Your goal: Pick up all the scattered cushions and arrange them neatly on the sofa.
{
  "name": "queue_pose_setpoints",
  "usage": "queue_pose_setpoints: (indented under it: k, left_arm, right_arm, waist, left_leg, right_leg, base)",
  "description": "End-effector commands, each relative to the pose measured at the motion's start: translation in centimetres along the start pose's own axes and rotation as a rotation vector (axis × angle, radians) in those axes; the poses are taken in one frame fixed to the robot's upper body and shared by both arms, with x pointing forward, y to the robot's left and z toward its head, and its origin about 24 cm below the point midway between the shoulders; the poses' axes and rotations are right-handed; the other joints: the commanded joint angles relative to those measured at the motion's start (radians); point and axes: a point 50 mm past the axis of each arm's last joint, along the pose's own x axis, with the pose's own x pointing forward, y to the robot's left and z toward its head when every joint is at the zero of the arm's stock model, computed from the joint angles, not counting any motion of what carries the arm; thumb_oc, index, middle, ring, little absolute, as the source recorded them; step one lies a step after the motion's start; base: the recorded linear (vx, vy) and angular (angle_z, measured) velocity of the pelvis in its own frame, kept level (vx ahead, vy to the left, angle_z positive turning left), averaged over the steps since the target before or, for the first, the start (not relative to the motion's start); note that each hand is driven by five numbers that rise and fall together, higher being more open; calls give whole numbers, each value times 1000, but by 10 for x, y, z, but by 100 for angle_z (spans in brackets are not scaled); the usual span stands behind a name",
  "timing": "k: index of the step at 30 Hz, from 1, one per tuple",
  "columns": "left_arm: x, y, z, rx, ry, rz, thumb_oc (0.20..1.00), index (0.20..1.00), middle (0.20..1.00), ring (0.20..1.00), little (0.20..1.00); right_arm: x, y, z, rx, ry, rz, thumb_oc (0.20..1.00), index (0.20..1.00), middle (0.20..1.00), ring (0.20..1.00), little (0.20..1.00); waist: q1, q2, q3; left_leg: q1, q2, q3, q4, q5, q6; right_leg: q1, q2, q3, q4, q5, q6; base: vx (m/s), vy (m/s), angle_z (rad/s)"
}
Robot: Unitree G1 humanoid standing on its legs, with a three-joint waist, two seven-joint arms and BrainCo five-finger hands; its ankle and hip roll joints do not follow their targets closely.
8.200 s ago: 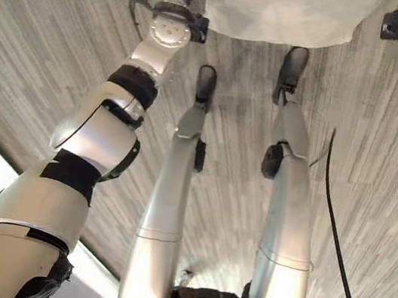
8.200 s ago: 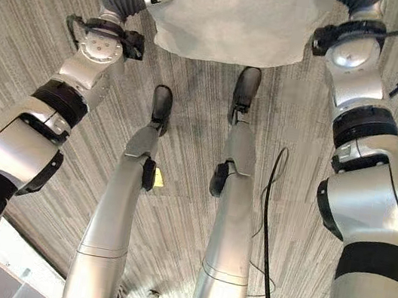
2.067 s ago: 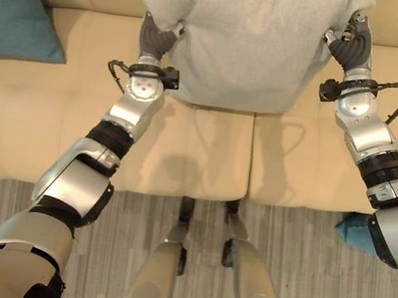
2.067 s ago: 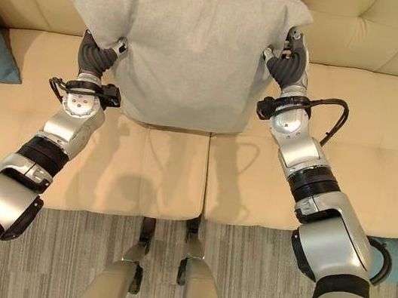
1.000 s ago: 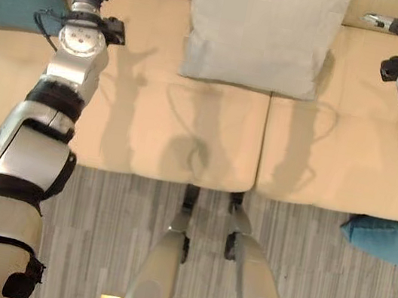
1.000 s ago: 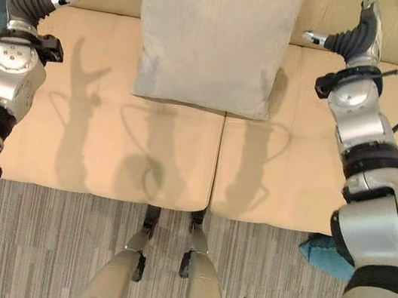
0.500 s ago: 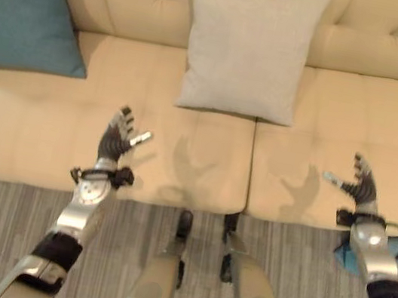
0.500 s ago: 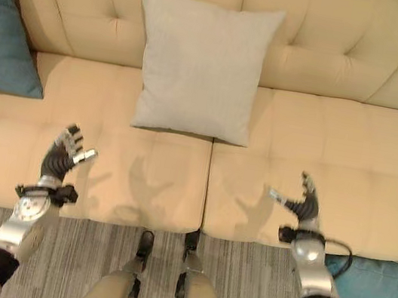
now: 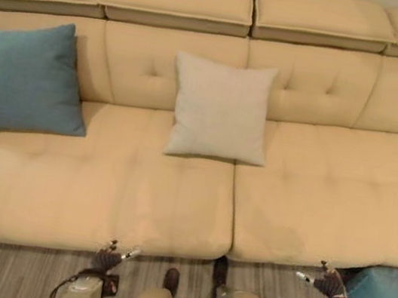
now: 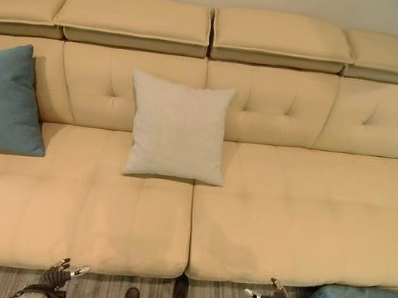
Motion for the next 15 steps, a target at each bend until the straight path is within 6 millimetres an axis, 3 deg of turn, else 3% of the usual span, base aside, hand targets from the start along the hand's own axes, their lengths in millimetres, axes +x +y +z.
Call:
queue_pose_setpoints:
  k: [1,2,5,8,12,13,14,15]
  left_arm:
    - [5,-1,34,-36,-133,9,1000,1000,1000,1000,1000]
    - [5,-3,30,-41,-116,4,1000,1000,1000,1000,1000]
    - [6,-7,31,-19,-106,-14,1000,1000,1000,1000,1000]
    - [9,-9,39,31,-119,-22,1000,1000,1000,1000,1000]
    - [10,-9,44,51,-126,-21,1000,1000,1000,1000,1000]
    - [11,-9,44,64,-124,-15,1000,1000,1000,1000,1000]
    - [11,-5,45,57,-122,-2,1000,1000,1000,1000,1000]
    - [11,-4,43,61,-111,0,1000,1000,1000,1000,1000]
  right_arm:
    - [7,-20,21,-41,-54,-42,1000,1000,1000,1000,1000]
    - [8,-20,17,-51,-31,-36,1000,1000,1000,1000,1000]
    - [9,-24,11,-33,20,-49,1000,1000,1000,1000,1000]
    - [12,-24,15,-29,42,-54,1000,1000,1000,1000,1000]
    - [13,-21,21,-20,35,-50,1000,1000,1000,1000,1000]
    - [15,-19,25,-17,33,-44,1000,1000,1000,1000,1000]
    - [16,-13,31,-16,16,-35,1000,1000,1000,1000,1000]
    - [15,-12,29,-23,18,-33,1000,1000,1000,1000,1000]
  waist:
    - [30,6,26]
    - [31,8,26]
    - [16,15,14]
    - [12,12,17]
    - [19,6,22]
    - [25,3,26]
    - [46,7,43]
    - [54,16,46]
  left_leg:
    - [22,-45,-252,52,72,-11]
    - [37,-53,-289,43,59,-8]
    - [77,-37,-267,-11,22,3]
    - [93,-58,-179,-52,-26,45]
    - [91,-75,-130,-65,-43,63]
    - [93,-79,-73,-87,-56,74]
    - [86,-64,-5,-83,-72,77]
    - [83,-57,8,-84,-70,78]
  right_leg:
    - [83,-8,73,29,-47,127]
    - [74,-1,103,38,-43,134]
    - [57,-5,148,45,-25,150]
    - [9,-25,204,64,10,188]
    - [-27,-32,236,64,35,215]
    - [-65,-40,236,67,54,239]
    - [-114,-71,56,112,33,223]
    - [-105,-87,-27,142,0,198]
  base:
    - [-52,91,-94]
    - [-40,110,-119]
    - [-55,185,-106]
    - [-101,235,-65]
    - [-108,156,-95]
    - [-299,179,-99]
    - [-357,207,-132]
    - [-324,129,-180]
